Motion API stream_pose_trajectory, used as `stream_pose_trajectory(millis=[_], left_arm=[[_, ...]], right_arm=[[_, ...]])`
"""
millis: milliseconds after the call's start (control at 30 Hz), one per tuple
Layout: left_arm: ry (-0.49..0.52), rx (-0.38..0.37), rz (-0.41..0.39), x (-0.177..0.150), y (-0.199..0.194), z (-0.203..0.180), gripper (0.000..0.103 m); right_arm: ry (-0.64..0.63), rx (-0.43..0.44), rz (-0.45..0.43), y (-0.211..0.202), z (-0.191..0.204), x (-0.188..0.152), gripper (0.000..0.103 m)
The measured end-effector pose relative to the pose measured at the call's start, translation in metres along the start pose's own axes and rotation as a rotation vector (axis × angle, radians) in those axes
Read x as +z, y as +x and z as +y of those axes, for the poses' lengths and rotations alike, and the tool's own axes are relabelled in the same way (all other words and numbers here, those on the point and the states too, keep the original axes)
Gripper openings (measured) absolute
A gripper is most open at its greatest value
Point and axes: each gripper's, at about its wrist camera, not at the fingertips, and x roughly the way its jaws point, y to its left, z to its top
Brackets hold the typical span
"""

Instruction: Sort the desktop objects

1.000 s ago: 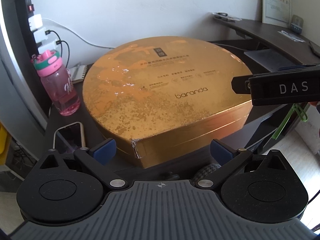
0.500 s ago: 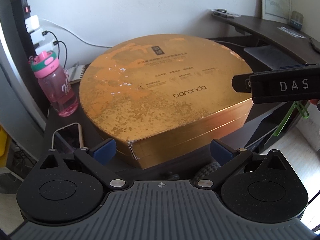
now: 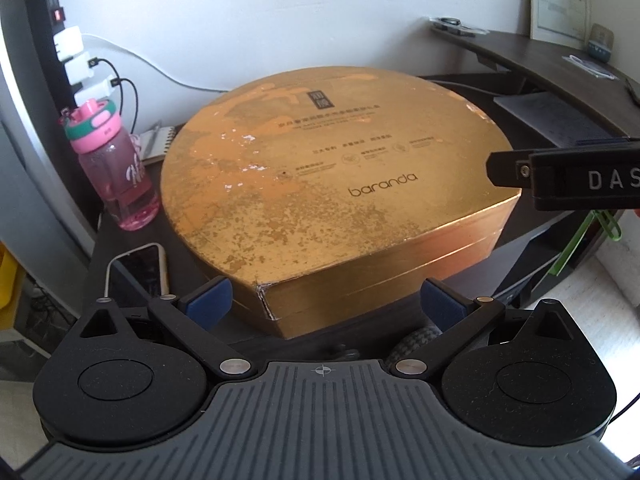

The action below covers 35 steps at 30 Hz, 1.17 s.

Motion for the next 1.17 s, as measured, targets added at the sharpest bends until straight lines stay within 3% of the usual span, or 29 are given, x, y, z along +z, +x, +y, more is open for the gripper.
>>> stream_pose_trajectory(millis=[1167], left_arm=[[-0.017,0.004,0.007,0.003,0.002,-0.008,0.103]], right_arm=[[0.03,0.014,0.007,0.003,-0.014,-0.007,0.102]])
